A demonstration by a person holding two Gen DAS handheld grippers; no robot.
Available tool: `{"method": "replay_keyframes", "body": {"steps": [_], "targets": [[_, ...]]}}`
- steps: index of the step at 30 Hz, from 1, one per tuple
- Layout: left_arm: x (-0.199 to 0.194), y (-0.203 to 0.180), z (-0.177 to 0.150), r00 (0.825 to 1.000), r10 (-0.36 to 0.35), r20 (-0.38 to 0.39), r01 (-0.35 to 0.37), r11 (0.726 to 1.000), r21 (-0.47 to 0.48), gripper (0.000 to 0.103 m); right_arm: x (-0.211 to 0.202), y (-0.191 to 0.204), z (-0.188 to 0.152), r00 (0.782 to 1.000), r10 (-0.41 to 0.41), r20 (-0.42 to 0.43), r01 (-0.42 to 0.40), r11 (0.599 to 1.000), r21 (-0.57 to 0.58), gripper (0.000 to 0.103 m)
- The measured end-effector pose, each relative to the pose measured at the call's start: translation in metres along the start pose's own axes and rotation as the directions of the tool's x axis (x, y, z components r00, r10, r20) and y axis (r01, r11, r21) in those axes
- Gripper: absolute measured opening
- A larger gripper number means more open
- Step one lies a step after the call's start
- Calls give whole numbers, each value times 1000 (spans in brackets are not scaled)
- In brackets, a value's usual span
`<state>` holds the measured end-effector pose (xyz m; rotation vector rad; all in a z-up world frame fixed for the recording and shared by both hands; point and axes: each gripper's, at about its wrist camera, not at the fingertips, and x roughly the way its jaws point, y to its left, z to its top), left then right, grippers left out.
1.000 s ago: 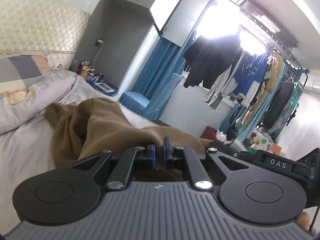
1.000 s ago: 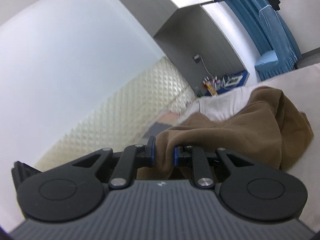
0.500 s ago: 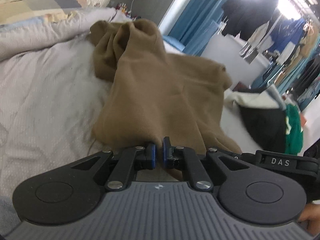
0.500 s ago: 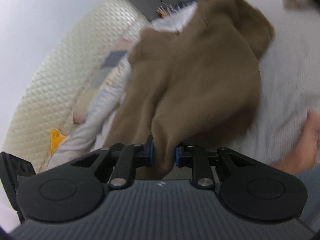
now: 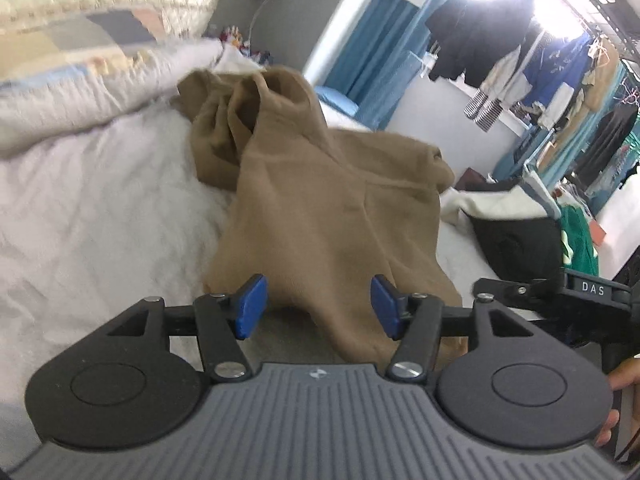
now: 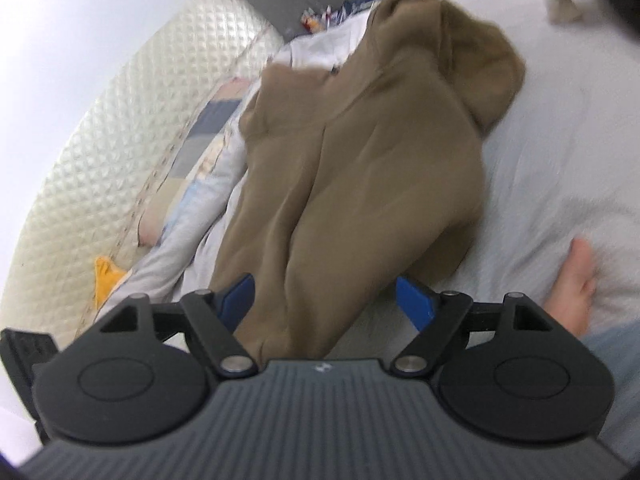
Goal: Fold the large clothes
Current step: 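Lift the hoodie with both grippers and shake it out over the bed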
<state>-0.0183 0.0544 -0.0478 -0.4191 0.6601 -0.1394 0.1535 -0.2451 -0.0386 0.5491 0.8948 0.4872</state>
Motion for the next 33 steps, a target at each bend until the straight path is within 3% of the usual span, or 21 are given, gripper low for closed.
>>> {"method": "replay_keyframes", "body": {"steps": [5, 9, 13, 16, 23, 28, 33], "targets": [[23, 1, 37, 999, 34, 36, -35, 999, 20, 64, 7, -8, 32, 994, -43, 104, 42, 999, 10, 81], [61, 3, 72, 999, 21, 35, -22, 999, 32, 64, 24, -12, 66, 980, -93, 176, 92, 996, 13, 81], [102, 9, 106, 997, 59, 56, -62, 997, 55, 64, 53, -20, 99, 962, -149, 230, 152, 988, 5, 80], [134, 23, 128, 997, 55, 47, -57, 997, 43, 64, 68, -37, 111, 954, -148, 262, 149, 989, 17, 80], [199, 56, 140, 1000, 26, 8, -26, 999, 32, 64, 114, -85, 121, 977, 9, 214, -33, 994, 108, 81], [229, 83, 141, 997, -79, -13, 79, 996, -45, 66, 144, -104, 131, 984, 43, 170, -72, 984, 164, 81], [252, 99, 139, 983, -183, -12, 181, 978, -105, 66, 168, -103, 131, 991, 8, 134, -22, 994, 106, 73]]}}
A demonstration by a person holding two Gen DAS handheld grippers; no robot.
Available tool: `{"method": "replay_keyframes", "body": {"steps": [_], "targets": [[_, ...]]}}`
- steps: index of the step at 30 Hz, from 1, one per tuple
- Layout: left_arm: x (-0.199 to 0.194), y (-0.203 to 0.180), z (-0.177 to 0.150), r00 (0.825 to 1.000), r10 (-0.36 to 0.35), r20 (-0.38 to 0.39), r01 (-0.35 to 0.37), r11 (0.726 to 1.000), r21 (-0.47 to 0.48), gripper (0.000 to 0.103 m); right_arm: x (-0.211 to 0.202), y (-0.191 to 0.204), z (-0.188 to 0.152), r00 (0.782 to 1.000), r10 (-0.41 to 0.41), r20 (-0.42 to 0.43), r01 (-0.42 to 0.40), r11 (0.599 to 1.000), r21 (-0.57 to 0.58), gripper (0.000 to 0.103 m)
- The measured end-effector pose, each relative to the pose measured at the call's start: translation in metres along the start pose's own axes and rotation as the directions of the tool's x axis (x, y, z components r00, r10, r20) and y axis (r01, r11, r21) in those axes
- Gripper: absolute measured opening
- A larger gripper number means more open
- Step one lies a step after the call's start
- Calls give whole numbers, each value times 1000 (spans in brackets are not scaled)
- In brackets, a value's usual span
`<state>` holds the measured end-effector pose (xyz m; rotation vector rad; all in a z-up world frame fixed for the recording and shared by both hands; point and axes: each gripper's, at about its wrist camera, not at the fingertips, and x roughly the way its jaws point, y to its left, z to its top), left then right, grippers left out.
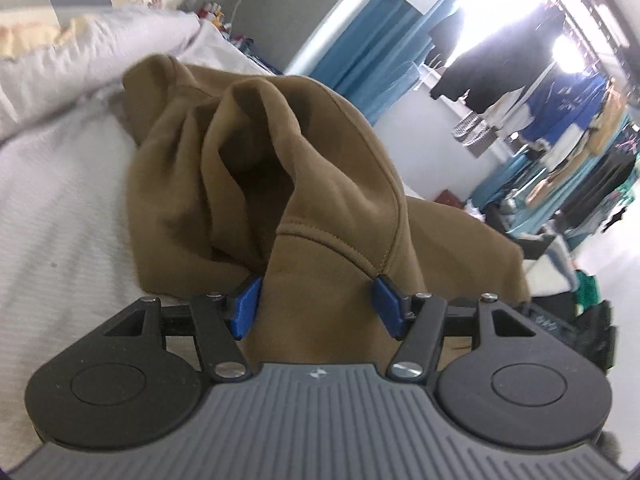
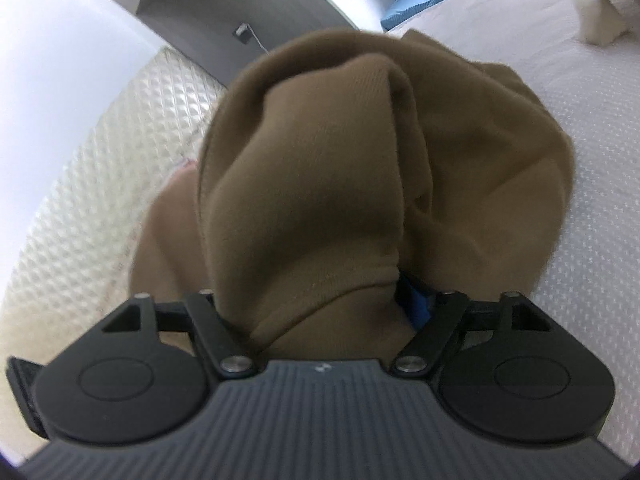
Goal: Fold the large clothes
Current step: 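Lift the hoodie with both grippers and shake it out over the bed, then raise the hoodie high with both grippers, letting it hang open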
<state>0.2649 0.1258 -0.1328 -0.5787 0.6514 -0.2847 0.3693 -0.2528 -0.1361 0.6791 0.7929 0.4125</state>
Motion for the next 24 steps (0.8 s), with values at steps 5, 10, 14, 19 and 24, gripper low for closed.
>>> {"method": "replay_keyframes", "body": {"steps": [5, 10, 14, 19, 24], "targets": [[9, 10, 1, 998, -61, -9, 61, 998, -14, 65, 0, 5, -1, 1000, 8, 18, -7, 999, -32, 59], [6, 3, -2, 999, -49, -14, 49, 998, 33, 44, -13, 16, -6, 998, 34, 47, -29, 995, -99, 48], [-3, -11, -9, 1000, -19, 3, 19, 997, 76, 23, -27, 25, -11, 995, 66, 72, -56, 990, -133, 41], [-40, -29, -21, 997, -35, 63, 28, 995, 100, 19, -54, 34, -20, 988, 116, 101, -97, 980, -175, 35], [-91, -40, -35, 988, -82, 134, 70, 994, 88, 19, -92, 48, -33, 975, 184, 126, -151, 960, -234, 29]]}}
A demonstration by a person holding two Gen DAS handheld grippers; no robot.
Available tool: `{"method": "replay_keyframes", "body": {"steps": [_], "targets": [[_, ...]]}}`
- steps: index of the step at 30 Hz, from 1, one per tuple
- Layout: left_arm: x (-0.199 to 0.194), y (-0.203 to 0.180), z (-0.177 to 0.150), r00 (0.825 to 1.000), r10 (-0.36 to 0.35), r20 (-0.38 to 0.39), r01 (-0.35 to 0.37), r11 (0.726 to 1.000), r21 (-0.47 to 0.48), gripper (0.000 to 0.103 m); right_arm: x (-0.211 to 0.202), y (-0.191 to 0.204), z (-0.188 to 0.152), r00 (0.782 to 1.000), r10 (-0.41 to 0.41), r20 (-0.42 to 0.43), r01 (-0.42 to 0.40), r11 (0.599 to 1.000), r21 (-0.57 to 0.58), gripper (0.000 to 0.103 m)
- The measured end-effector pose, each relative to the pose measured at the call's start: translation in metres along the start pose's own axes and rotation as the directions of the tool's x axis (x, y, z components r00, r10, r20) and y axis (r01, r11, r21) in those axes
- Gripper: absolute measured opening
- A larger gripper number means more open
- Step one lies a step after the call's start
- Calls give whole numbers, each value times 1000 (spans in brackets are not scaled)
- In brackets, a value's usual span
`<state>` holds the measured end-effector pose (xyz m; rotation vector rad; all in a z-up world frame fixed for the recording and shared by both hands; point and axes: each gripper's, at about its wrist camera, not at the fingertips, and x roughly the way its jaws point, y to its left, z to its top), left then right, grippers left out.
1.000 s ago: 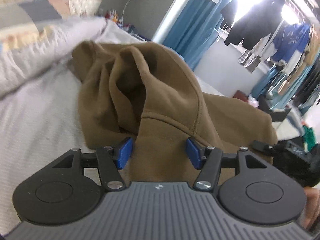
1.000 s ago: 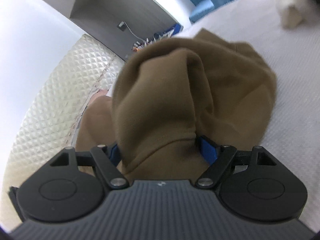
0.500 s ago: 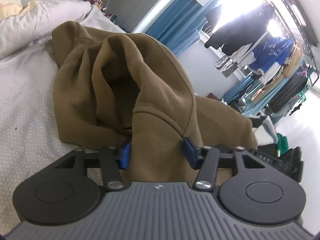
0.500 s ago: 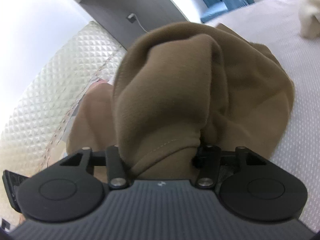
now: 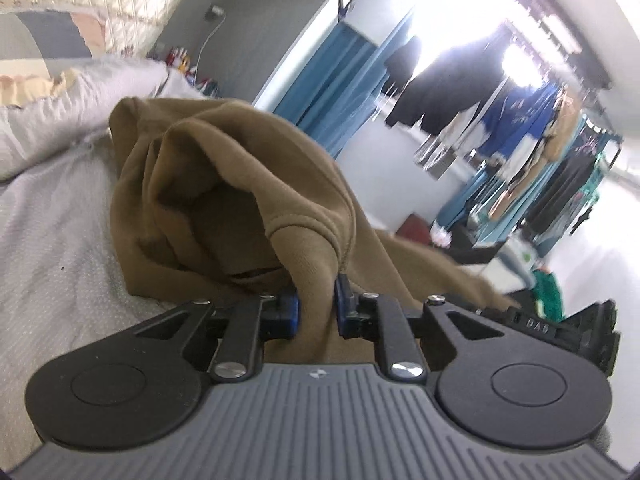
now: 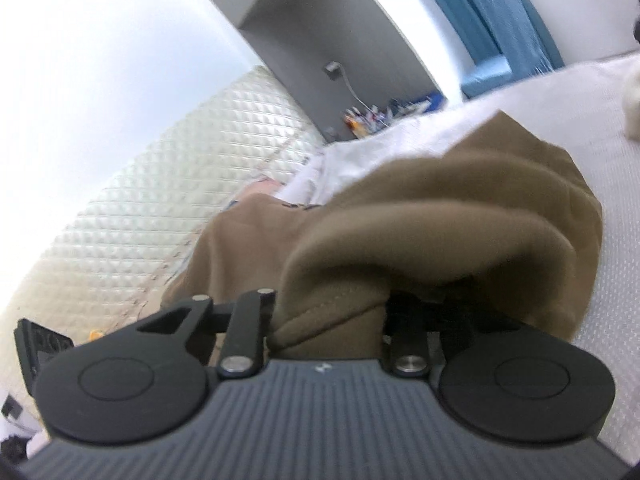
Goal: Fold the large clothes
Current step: 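Raise the hoodie high with both grippers, letting it hang open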
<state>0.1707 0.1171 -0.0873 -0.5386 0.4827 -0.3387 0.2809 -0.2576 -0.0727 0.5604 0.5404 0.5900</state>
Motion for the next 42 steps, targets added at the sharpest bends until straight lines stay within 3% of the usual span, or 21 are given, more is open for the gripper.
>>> {"method": "replay_keyframes", "body": {"steps": [9, 16, 22, 24, 27, 31, 38, 40, 42], "targets": [[-86, -22, -36, 997, -15, 69, 17, 999, -30, 19, -35, 18, -20, 999, 55, 0, -55, 998, 13, 24], [-100, -17, -59, 999, 0, 39, 2, 997, -71, 22, -38, 20, -33, 1000, 20, -25, -18, 999, 48, 24], [-96, -11, -61, 1000, 10, 20, -8, 997, -73, 36, -38, 19, -37, 999, 19, -43, -16, 998, 67, 25], [-91, -6, -55, 1000, -2, 15, 3, 995, -97, 51, -36, 18, -37, 999, 21, -44, -18, 997, 75, 25], [-85, 1, -54, 1000, -30, 9, 31, 991, -133, 57, -37, 17, -38, 999, 28, -46, -24, 996, 87, 27], [-72, 2, -52, 999, -49, -6, 47, 989, -139, 67, -32, 12, -39, 998, 35, -56, -29, 993, 110, 44], [-49, -6, -49, 999, -30, -21, 28, 996, -86, 67, -19, 4, -41, 997, 36, -69, -26, 990, 137, 46], [-43, -7, -48, 1000, -14, -20, 12, 997, -75, 58, -15, 4, -41, 997, 46, -68, -36, 989, 141, 44], [-38, -7, -46, 1000, 0, -21, -2, 997, -79, 41, -14, 5, -41, 996, 62, -60, -53, 990, 133, 30]]}}
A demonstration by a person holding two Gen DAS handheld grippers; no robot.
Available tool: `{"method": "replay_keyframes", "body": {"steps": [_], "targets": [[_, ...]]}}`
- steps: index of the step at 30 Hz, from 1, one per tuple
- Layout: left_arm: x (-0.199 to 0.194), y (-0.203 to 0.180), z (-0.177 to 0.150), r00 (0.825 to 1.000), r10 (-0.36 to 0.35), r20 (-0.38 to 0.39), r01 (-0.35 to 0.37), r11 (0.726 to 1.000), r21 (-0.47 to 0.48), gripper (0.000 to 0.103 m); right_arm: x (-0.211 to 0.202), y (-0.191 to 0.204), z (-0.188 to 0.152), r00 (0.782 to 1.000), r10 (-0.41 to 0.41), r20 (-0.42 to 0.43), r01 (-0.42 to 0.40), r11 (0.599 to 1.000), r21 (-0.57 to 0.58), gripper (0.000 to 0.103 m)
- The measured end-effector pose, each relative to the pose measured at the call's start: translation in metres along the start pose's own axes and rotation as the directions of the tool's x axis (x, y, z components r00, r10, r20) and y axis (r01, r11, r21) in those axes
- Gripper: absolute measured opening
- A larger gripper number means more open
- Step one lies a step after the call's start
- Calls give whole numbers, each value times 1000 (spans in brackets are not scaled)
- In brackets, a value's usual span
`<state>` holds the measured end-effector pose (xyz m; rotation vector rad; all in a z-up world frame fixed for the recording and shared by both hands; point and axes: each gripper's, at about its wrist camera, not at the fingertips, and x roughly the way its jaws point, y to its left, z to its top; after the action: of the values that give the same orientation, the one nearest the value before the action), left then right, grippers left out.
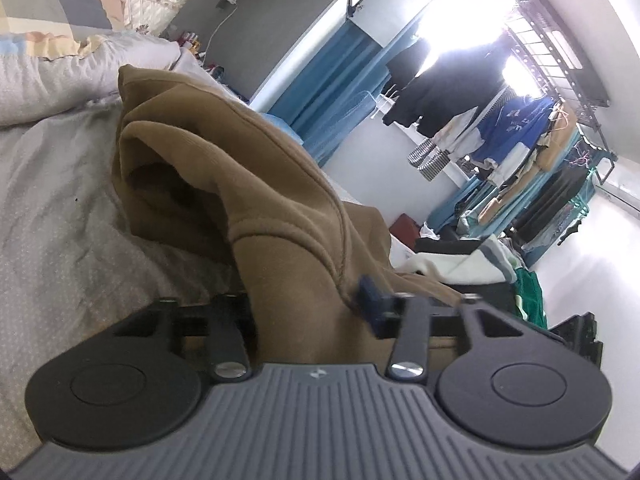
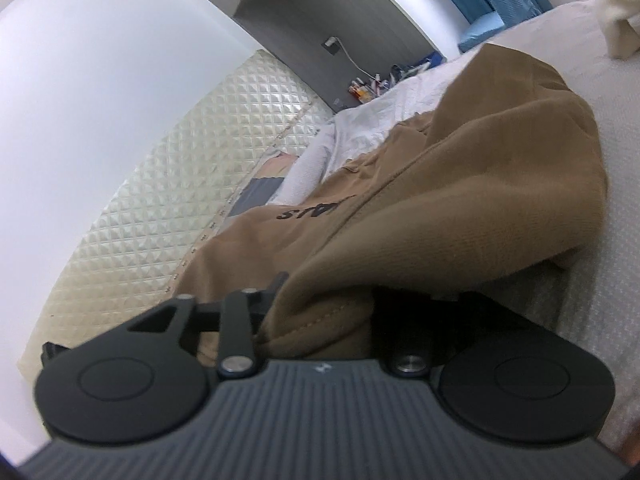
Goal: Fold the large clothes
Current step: 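Raise the hoodie high with both grippers, letting it hang open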
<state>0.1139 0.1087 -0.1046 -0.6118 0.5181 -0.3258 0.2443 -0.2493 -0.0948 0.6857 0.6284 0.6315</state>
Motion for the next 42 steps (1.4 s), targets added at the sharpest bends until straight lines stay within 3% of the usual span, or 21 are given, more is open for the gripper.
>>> {"method": "replay_keyframes", "body": {"steps": [2, 6, 14, 18, 28, 31, 35, 39, 42], "targets": [[1, -1, 0, 1000, 20, 9, -20, 1000, 12, 34, -1, 4, -2, 1000, -7, 15, 7, 999, -32, 24], [-8, -9, -2, 999, 31, 43, -33, 999, 35, 29, -7, 14, -4, 999, -8, 53, 12, 996, -93, 20], [-55, -40, 7, 988, -5, 156, -7, 997, 73, 27, -41, 46, 3, 986, 69, 151, -38, 979, -199, 20], [-88, -66, 22, 978, -41, 206, 22, 995, 96, 27, -64, 70, 19, 973, 124, 195, -89, 980, -180, 20], [-194, -182, 109, 933, -90, 349, 9, 974, 228, 27, -132, 203, 102, 946, 209, 247, -116, 931, -346, 20], [-229, -218, 137, 912, -132, 390, 28, 965, 260, 27, -162, 247, 122, 933, 242, 265, -119, 905, -408, 20], [-275, -278, 167, 880, -168, 444, 3, 937, 349, 27, -205, 296, 147, 910, 286, 302, -123, 878, -463, 20], [-315, -328, 193, 866, -188, 463, -10, 920, 392, 27, -236, 333, 164, 895, 318, 312, -121, 847, -518, 20], [-336, -355, 211, 867, -205, 453, 2, 913, 409, 27, -249, 352, 177, 891, 333, 309, -125, 834, -538, 20]]}}
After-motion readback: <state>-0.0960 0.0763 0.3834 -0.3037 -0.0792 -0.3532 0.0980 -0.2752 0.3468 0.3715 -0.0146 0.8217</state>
